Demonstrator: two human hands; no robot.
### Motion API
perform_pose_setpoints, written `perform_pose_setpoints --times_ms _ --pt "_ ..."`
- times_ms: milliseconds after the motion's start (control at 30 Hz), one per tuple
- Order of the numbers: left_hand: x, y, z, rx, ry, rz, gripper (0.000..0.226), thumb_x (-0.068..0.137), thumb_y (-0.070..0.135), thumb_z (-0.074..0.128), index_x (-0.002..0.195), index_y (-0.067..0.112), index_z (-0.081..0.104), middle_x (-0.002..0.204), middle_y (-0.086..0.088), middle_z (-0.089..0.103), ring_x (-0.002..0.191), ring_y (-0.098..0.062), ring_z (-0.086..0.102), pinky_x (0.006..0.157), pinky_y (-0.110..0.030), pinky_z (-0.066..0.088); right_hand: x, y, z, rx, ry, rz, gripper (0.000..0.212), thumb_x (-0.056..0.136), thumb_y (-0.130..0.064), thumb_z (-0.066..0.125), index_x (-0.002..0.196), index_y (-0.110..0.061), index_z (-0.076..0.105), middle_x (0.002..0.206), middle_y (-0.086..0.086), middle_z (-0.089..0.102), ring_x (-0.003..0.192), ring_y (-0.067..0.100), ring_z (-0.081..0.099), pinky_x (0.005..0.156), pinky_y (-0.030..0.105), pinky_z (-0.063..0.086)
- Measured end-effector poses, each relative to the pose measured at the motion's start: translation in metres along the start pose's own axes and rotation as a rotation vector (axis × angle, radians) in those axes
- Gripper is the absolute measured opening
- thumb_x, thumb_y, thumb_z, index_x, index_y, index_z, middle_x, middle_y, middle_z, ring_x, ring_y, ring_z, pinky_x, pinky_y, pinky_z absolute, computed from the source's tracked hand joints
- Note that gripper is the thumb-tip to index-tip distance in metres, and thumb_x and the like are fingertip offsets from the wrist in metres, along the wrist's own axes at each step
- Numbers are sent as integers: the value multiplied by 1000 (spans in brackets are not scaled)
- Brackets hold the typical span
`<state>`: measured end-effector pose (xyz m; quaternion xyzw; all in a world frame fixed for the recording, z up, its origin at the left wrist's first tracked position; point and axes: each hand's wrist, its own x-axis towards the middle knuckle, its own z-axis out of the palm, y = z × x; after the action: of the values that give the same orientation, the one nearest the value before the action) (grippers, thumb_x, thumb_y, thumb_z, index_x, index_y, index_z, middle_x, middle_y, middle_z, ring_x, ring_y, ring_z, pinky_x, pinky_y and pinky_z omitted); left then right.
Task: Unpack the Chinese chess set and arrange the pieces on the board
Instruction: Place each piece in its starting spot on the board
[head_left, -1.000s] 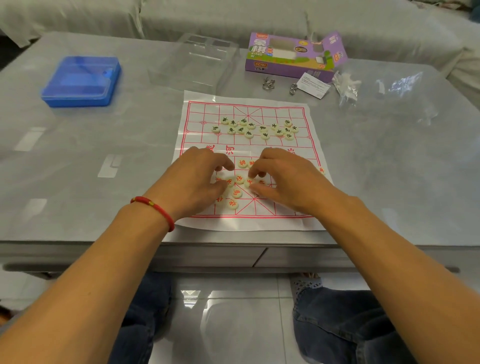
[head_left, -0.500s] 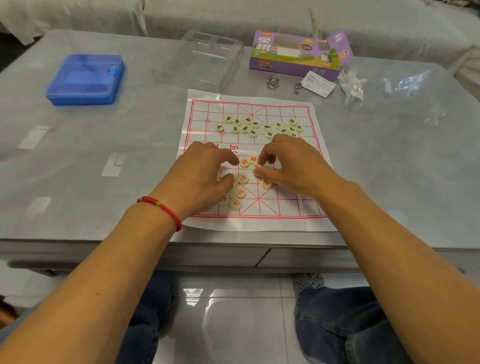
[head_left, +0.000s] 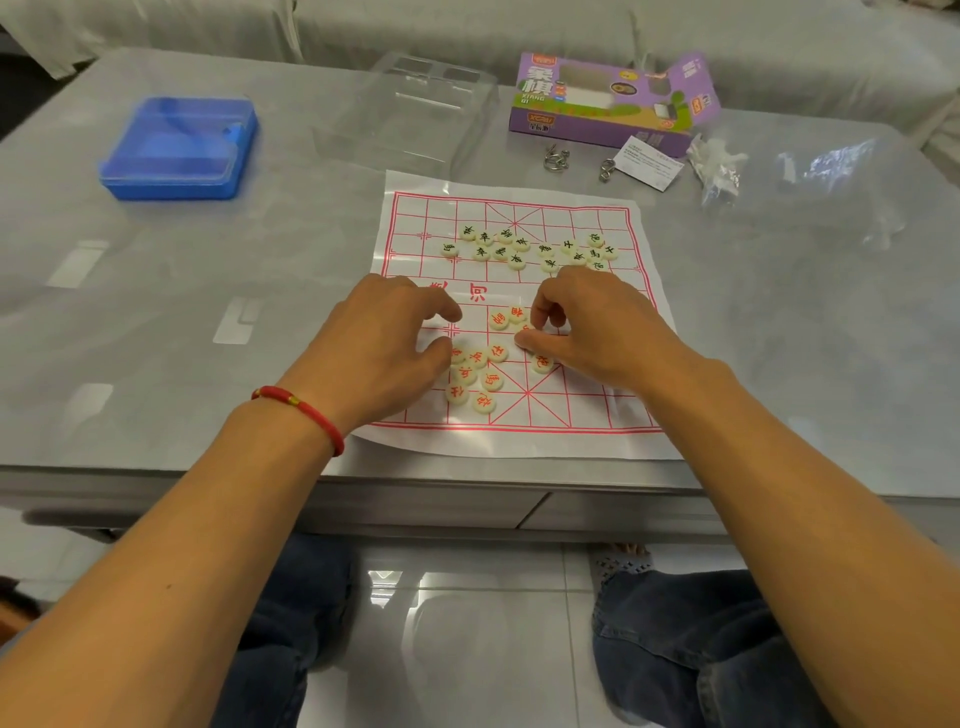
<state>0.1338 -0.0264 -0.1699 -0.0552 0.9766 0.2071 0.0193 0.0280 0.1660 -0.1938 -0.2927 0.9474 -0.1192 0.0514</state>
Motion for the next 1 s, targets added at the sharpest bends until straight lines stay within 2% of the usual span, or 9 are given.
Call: perform_pose_setpoints --times_ms 200,300,400,567,700,833,933,1000 --pt "-2 -1 -1 2 -3 -12 38 94 34 63 132 28 59 136 2 59 126 -23 53 106 -42 43 -1 0 0 -13 30 -34 31 88 -53 65 105 -28 63 101 -8 58 88 13 55 79 30 53" --pt "-2 0 -2 31 -4 -29 40 93 29 66 132 28 59 130 1 62 118 -23 56 104 -41 45 -3 -6 -3 15 75 -113 23 90 -46 65 104 -28 64 99 -8 57 86 11 54 77 28 51" --pt "-1 2 -2 68 -5 -53 41 92 24 67 132 29 60 128 -1 63 117 -24 56 104 -41 45 -3 -18 -2 51 45 -207 18 91 -39 67 105 -28 67 100 -9 58 85 8 52 76 27 52" --pt "-1 -1 1 83 33 -75 38 92 25 67 129 27 62 130 -3 62 119 -27 55 102 -42 46 -2 -29 5 25 3 -282 25 90 -39 69 112 -29 69 104 -9 56 89 8 52 74 28 52" --pt "0 -5 1 78 71 -105 35 92 30 65 127 27 63 128 -4 64 113 -26 58 99 -43 50 3 -32 7 5 -12 -291 24 90 -40 69 111 -29 71 100 -10 53 86 7 50 69 24 46" --pt "1 -9 -1 69 104 -155 34 92 33 65 125 28 63 128 -4 64 110 -28 60 96 -48 53 12 -36 7 -9 4 -277 24 91 -35 68 114 -28 71 104 -7 57 89 10 53 67 21 43" --pt "1 -13 -3 49 97 -201 35 92 29 66 126 27 63 128 -5 64 109 -29 61 97 -50 52 21 -41 9 -11 23 -267 24 92 -31 68 115 -27 71 105 -5 58 90 12 54 70 23 46" --pt "1 -16 -4 44 65 -225 36 91 22 67 127 26 62 129 -6 64 109 -30 61 97 -50 52 27 -45 11 -11 27 -265 24 93 -29 67 116 -26 71 105 -5 58 89 11 51 67 20 41"
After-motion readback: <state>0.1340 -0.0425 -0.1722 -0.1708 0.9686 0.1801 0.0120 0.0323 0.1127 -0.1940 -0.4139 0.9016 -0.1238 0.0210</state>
